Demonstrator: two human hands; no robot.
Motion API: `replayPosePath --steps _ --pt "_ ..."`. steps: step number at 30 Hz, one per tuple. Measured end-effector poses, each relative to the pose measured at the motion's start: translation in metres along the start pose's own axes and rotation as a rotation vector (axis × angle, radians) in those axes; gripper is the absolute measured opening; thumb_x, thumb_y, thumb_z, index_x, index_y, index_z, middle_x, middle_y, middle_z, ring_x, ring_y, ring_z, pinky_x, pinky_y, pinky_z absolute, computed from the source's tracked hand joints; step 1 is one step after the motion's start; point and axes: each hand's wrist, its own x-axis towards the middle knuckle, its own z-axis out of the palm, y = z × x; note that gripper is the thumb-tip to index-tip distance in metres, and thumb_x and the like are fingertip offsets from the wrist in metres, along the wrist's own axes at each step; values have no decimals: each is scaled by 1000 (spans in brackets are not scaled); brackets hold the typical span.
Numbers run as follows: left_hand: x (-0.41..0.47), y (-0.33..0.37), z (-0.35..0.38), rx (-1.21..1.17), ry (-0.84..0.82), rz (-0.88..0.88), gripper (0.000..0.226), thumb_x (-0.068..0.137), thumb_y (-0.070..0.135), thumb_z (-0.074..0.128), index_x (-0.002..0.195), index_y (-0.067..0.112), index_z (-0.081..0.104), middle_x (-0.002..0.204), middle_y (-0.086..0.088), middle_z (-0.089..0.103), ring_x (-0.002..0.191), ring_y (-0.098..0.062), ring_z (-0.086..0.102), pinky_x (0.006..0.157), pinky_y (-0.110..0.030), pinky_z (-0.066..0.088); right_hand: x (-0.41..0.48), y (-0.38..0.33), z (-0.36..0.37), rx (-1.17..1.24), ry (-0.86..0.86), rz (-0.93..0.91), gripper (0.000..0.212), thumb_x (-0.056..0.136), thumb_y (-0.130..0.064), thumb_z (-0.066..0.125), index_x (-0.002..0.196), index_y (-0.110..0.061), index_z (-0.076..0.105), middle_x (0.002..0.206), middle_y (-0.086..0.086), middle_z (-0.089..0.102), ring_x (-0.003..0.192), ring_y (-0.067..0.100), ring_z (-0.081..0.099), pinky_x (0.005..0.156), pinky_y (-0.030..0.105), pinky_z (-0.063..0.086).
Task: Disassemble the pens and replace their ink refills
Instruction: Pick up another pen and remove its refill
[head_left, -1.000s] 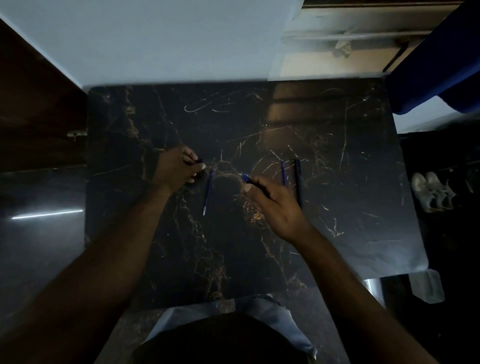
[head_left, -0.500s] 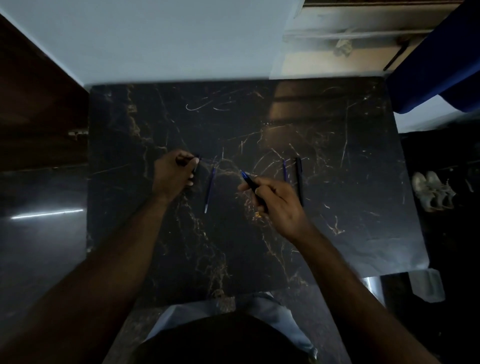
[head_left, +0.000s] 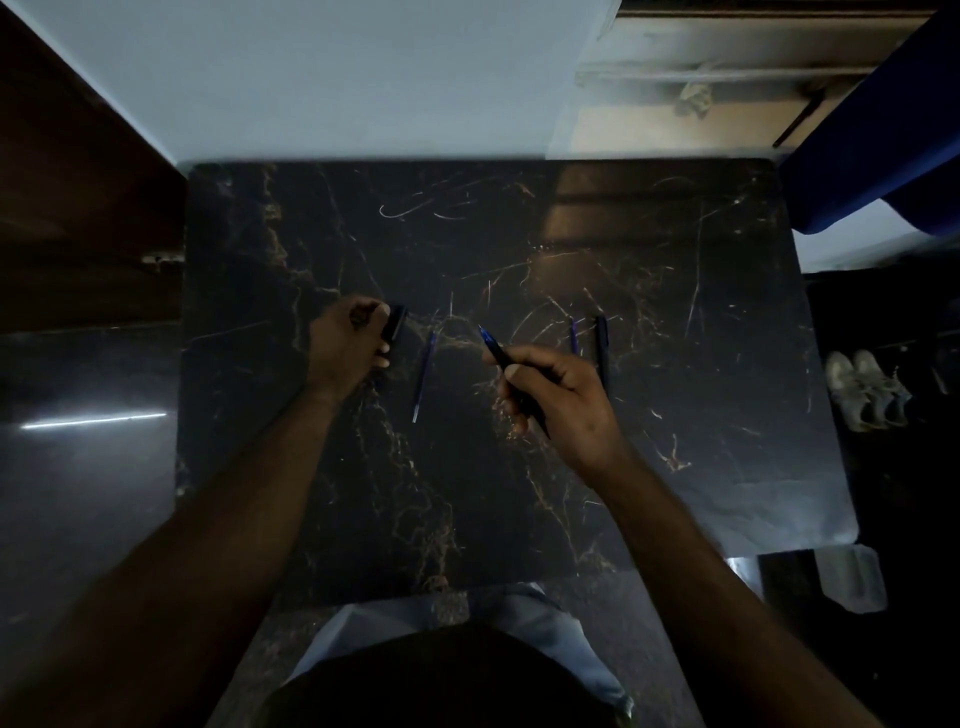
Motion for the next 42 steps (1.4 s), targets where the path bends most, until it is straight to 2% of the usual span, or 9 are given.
replayPosePath --steps 3,6,12,20,25,29,33,37,42 --pt "-5 10 1 4 34 -36 16 107 32 68 109 17 73 102 -15 76 57 -5 69 47 -27 57 -1 -2 -1 23 -14 -7 27 107 -1 51 129 2 67 84 12 63 69 21 59 57 36 48" --pt "-21 52 -2 -103 3 28 11 107 23 67 110 25 78 98 -4 76 70 -2 72 58 -23 58 -3 -6 -1 112 -51 -41 27 108 -6 52 132 -1 65 85 10 65 63 19 59 49 30 48" --pt "-75 151 5 -379 -686 222 26 106 29 69 126 16 78 106 -8 78 90 -21 75 63 -30 62 -1 -25 -4 347 -148 -56 21 106 -20 59 118 -7 72 77 9 64 46 11 41 42 25 26" --pt "-86 184 11 -381 -520 408 12 101 17 73 102 18 84 92 -5 81 74 -14 75 51 -26 59 -3 -71 -21 -66 -23 -229 15 96 -18 75 96 -4 71 67 1 66 48 5 51 46 19 41" --pt "-108 196 26 -499 -278 449 10 101 14 72 102 7 80 82 -2 80 66 -15 75 49 -25 57 -9 -104 -23 -462 38 -488 20 97 -24 73 99 -4 74 84 13 73 68 30 67 59 51 54" --pt "-118 220 27 -672 -128 428 11 102 16 70 101 12 80 75 2 75 60 -14 72 47 -24 55 -16 -119 -32 15 63 -446 11 101 -13 67 92 -9 69 67 7 65 45 12 49 40 23 37" --pt "-123 237 21 -597 -201 566 15 103 4 68 115 9 74 82 3 77 65 -15 75 51 -26 59 -19 -124 -35 593 66 -250 14 101 -15 60 90 -10 66 68 -1 62 48 5 49 37 16 34" --pt "-131 244 25 -373 -240 723 27 99 -1 74 126 5 69 93 -4 78 74 -14 79 58 -28 63 -16 -124 -21 668 74 -194 19 103 -20 63 87 -14 73 72 -1 69 53 5 58 42 15 41" --pt "-124 251 15 43 -19 1029 18 103 8 75 114 -6 75 100 -8 78 84 -15 78 70 -25 62 -18 -128 -18 695 60 -201 31 104 -15 62 78 -16 77 71 1 70 53 7 60 43 16 44"
